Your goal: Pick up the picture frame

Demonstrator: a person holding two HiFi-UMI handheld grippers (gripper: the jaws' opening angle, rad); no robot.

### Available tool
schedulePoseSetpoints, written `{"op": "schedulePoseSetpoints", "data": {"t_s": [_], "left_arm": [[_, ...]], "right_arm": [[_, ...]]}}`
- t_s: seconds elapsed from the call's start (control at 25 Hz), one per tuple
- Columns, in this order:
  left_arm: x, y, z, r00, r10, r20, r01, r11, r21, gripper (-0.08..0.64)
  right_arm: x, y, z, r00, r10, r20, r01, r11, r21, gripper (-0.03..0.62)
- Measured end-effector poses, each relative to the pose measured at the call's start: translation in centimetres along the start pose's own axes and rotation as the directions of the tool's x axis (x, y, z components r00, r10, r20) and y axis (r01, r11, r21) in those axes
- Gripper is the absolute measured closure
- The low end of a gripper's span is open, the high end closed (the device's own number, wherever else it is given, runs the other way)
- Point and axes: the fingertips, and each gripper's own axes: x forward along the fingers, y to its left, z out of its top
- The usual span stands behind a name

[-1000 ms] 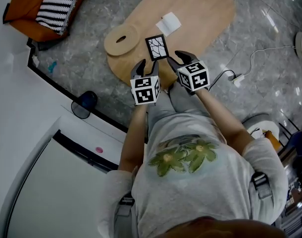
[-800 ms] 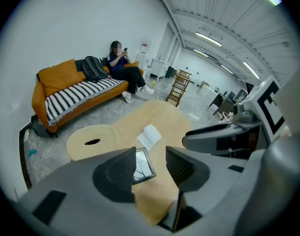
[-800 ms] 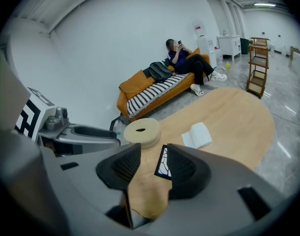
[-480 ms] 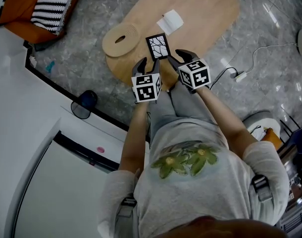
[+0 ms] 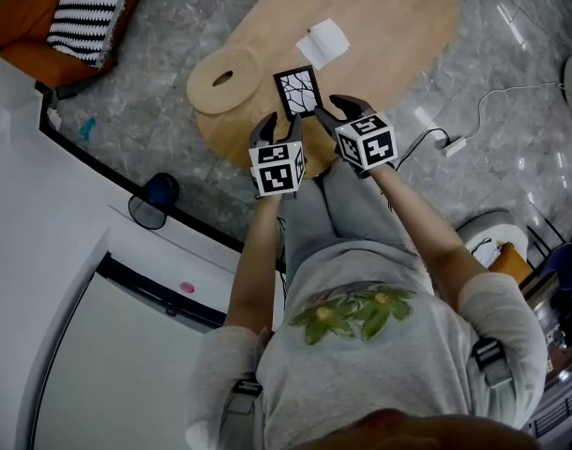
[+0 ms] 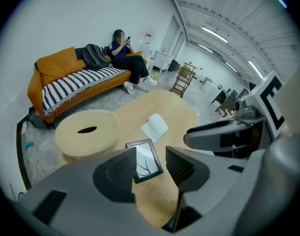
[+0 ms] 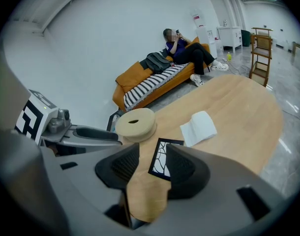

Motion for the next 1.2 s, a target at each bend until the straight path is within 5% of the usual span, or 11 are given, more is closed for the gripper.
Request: {"op": "schedulePoseSetpoints", "data": {"t_s": [0.76,1.2], "left_arm": [[4.7,2.0,-1.2,1.0,0.0,-0.002,0.0,1.0,-0.031,0.365],[7.4,3.3,-4.0,0.997,0.026,-0.071,-0.028,0.999,-0.026,0.36]], "right_arm": [[5.0,-2.6,-2.2,0.998,0.014,-0.06,-0.016,1.0,-0.021,0.41],[8.3,-4.1,-4.7,0.99,-0.004,-0.143,0.0,1.0,-0.025,0.4]]}}
